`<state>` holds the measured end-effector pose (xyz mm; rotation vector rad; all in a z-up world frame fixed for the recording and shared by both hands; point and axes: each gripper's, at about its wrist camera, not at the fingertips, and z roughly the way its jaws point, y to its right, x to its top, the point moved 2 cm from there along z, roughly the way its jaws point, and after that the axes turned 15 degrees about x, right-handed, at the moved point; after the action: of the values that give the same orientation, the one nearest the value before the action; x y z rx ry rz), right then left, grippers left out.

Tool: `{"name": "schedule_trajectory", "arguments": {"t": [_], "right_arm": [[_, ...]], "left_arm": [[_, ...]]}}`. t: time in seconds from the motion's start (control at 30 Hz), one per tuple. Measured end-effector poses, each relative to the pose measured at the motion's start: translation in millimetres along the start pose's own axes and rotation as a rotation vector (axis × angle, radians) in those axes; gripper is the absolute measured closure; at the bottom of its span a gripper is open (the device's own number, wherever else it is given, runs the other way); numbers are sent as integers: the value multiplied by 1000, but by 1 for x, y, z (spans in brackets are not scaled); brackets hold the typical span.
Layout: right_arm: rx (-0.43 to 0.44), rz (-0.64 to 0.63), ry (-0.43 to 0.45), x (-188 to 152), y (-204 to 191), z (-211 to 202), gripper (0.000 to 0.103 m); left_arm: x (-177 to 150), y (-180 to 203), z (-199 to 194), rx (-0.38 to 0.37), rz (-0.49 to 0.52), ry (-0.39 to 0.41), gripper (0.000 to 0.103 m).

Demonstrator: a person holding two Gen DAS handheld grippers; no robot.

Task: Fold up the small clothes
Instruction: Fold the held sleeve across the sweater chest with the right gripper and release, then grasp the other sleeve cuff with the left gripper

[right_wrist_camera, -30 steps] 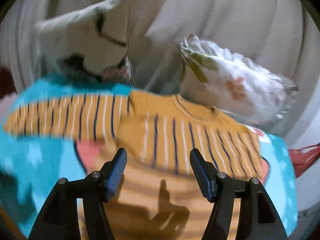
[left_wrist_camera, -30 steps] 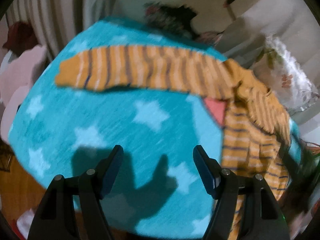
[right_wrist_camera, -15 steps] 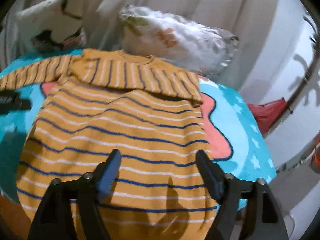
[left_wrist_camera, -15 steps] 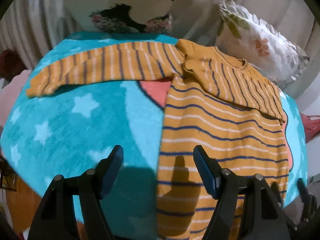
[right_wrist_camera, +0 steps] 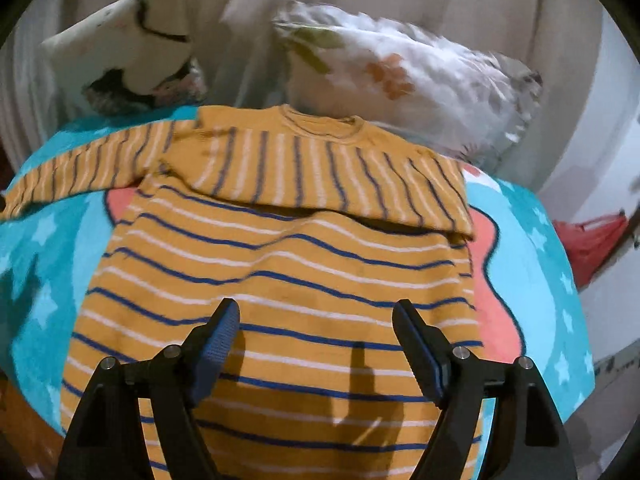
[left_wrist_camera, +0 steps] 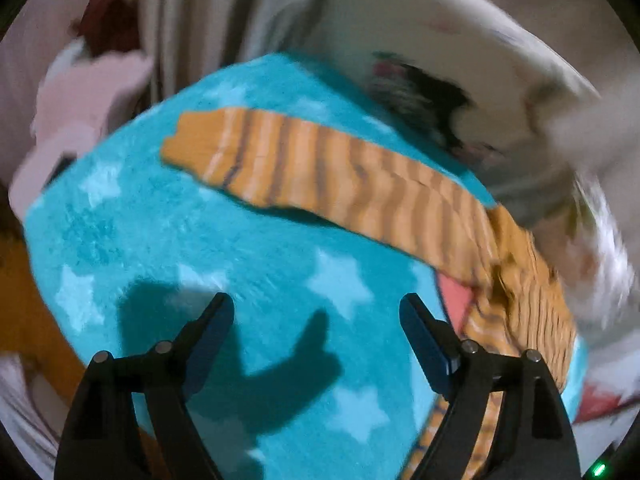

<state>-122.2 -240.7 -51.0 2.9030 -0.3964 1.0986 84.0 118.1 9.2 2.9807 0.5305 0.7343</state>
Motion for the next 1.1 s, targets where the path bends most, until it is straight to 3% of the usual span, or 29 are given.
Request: {"name": "schedule_trajectory", "arguments": {"t": [0.13,0.2,0.27,0.43,0.47,0.5,0.53,0.57,0.67,0.83,1.1], "right_arm": [[-17,56,-33,0,14,9,20],[-24,85,-36,3,19,12,20],[-35,102,-36,9,21,12,20],[-70,131,-54,21,24,15,20],[-74,137,-58,23,25,15,20],[-79,146,-61,25,25,17,20],[-84,153,-64,26,25,17,20],[-90,160,-66,28,25,18,20],[-96,174,-67,32,25,18,20],[-103,200,-77,33,27,18,21],[-71,274,-74,25,41,18,21]], "left_arm": [[32,-25,43,59,-44,-12,19],[44,-36,69,47,-74,-67,19],[56,-40,74,35,-81,-25,19],[89,-39,91,3,-96,-20,21],[95,-38,92,2,-97,-15,26],[101,-38,94,10,-93,-18,52],[106,-38,98,30,-82,-29,88],[113,-39,102,42,-75,-50,95],[135,-52,106,3,-131,-74,95],[172,-51,84,-6,-121,-9,95],[145,19,22,-91,65,75,95]]}}
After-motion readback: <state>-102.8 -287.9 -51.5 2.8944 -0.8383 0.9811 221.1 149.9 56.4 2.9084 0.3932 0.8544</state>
